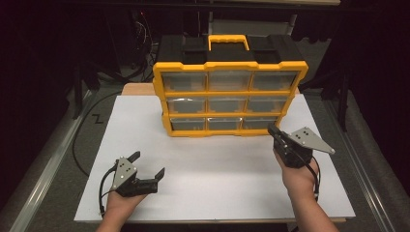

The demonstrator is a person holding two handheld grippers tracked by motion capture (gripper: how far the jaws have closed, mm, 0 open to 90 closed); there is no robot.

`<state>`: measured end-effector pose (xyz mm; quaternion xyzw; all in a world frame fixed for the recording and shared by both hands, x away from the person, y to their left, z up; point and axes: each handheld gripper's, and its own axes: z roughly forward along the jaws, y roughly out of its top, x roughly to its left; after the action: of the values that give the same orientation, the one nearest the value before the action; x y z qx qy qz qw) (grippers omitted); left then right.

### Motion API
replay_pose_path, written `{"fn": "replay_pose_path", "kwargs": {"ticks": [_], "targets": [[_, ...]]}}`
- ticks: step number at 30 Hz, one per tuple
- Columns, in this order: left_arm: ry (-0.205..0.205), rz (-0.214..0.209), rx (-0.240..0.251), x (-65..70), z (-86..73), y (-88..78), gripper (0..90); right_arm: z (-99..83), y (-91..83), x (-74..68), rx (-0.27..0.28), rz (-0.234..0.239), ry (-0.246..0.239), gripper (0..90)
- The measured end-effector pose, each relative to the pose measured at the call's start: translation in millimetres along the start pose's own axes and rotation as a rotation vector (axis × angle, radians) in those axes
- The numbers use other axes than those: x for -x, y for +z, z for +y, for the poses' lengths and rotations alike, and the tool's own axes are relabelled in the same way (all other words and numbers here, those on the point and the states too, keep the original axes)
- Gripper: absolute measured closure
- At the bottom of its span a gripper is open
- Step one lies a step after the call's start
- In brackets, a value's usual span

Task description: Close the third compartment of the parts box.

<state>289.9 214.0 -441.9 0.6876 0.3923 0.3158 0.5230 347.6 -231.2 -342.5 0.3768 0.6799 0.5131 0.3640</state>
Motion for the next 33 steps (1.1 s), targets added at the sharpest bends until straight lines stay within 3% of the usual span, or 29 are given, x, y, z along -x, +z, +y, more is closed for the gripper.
{"fn": "replay_pose_path", "kwargs": {"ticks": [12, 19, 24, 29, 33], "targets": [[0.001, -0.002, -0.005, 0.3, -0.5, -0.4, 0.4, -59.5, -10.0, 6.7, -0.095, 0.015, 0.065, 90.0], [0.001, -0.005, -0.006, 2.1, -0.9, -0.6, 0.4, -77.0, -25.7, 12.5, -0.125, 0.031, 0.098, 90.0], [0.000, -0.005, -0.012, 2.4, -1.2, 1.5, 0.4, -83.2, -16.3, 13.3, -0.151, 0.012, 0.095, 90.0], [0.000, -0.005, -0.008, 2.2, -0.8, -0.2, 0.4, -86.4, -8.6, 10.6, -0.183, 0.026, 0.093, 80.5], [-0.001, -0.010, -0.013, 2.0, -1.3, 0.7, 0.4, -89.2, -6.7, 12.7, -0.204, 0.034, 0.118, 65.2]]}}
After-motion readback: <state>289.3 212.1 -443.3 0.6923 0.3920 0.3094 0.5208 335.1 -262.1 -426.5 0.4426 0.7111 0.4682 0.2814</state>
